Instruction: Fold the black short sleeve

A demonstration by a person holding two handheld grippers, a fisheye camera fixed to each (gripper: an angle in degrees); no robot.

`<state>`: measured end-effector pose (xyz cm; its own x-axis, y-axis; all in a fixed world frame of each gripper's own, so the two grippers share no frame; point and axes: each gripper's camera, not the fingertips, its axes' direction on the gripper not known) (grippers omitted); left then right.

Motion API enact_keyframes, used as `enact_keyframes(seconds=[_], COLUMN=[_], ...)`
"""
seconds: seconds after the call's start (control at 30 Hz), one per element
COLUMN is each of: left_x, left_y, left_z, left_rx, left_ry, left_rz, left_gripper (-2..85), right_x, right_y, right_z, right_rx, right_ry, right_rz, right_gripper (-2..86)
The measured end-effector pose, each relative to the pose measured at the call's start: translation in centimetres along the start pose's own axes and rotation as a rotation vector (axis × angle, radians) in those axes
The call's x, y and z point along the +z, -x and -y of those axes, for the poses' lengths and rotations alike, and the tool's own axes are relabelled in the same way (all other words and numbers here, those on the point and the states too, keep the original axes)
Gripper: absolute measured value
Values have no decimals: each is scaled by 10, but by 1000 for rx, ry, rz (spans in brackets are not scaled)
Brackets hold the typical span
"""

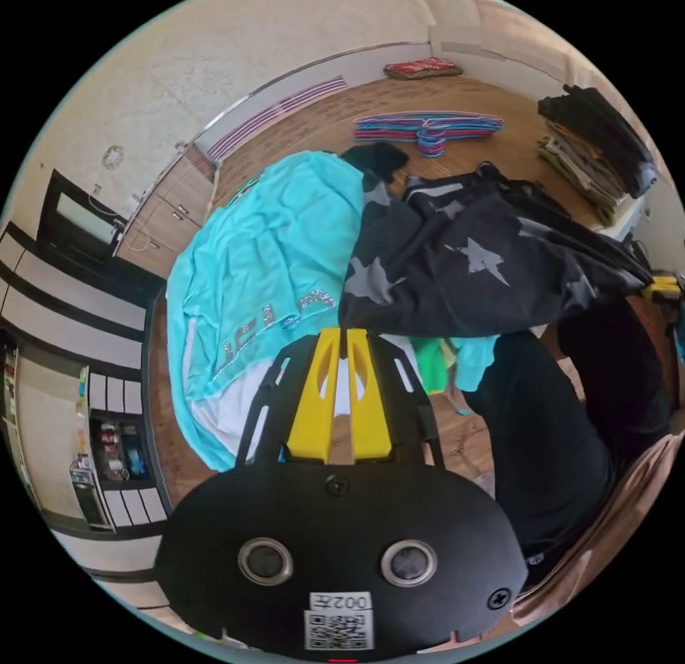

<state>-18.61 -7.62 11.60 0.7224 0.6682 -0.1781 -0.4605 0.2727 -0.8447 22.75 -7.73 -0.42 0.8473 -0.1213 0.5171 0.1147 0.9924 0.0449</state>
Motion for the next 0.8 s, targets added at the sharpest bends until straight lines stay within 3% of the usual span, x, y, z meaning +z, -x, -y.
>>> enact_keyframes(seconds=[0.2, 0.37, 0.47, 0.57, 0.8], left_x=[21, -20, -41, -51, -59], left_y=[9, 9, -12, -46, -161], left_z=[-14, -29, -27, -17, 9], left_rx=[-159, -202, -118, 8, 385], left_ry=[82, 2, -40, -75, -123], left_rz=[-134, -152, -154, -230, -496], left_gripper=[3, 13, 15, 23, 80], right_x=[24, -12, -13, 10, 29], right_y=[13, 0, -14, -24, -10], right_z=[-9, -18, -16, -10, 1], right_rx=[-63, 12, 62, 38, -102], right_ry=[145, -56, -106, -15, -99], right_rz=[-8, -85, -197, -285, -191], right_gripper=[59, 96, 100, 102, 108])
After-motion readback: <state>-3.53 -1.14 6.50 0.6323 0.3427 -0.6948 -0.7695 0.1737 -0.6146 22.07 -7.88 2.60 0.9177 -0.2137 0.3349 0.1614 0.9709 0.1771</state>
